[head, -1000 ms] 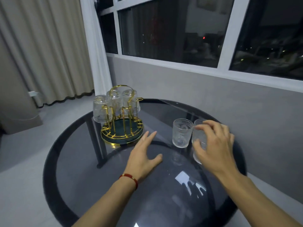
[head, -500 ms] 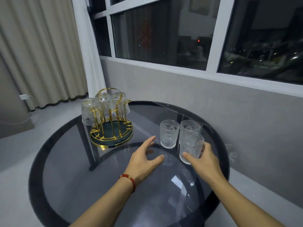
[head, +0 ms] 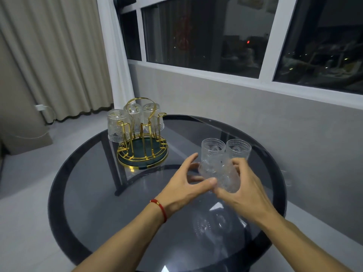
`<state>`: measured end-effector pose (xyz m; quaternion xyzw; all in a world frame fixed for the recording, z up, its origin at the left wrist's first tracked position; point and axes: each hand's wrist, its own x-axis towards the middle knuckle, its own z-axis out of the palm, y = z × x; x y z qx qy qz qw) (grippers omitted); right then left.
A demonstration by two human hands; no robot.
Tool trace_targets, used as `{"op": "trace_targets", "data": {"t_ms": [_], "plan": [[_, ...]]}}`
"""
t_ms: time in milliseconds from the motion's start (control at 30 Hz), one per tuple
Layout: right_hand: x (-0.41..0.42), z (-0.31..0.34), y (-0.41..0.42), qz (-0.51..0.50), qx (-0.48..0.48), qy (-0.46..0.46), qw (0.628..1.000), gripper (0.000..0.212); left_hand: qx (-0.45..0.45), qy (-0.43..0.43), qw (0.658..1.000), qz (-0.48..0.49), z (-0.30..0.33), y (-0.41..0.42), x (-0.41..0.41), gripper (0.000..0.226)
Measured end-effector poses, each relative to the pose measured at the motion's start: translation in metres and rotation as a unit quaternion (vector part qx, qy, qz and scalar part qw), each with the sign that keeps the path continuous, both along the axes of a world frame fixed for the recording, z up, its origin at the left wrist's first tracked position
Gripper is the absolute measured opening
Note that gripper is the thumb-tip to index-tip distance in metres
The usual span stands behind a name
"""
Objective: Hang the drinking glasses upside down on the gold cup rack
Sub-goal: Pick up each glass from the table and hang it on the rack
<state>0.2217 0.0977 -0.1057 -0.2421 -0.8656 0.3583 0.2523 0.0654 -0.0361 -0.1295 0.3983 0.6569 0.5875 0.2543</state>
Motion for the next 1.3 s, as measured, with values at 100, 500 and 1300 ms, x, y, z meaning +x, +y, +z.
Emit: {"op": "trace_targets", "data": {"t_ms": [100, 500, 1300], "plan": [[-0.019, 0.004, -0.017, 0.051, 0.021, 0.014, 0.998, 0.063, 0.021, 0.024, 0.998, 0.058, 0.007, -0.003, -0.003, 0.094], [-0.122, 0.016, -0.038, 0.044, -0.235, 0.111, 0.965, 0.046, 0.034, 0.087, 0.962, 0.255, 0.012, -0.043, -0.07, 0.073], [-0.259, 0.108, -0.013, 0.006, 0.173, -0.011, 0.985, 0.066, -0.291, 0.372, 0.844, 0.256, -0.056, -0.054, -0.098, 0.077]]}}
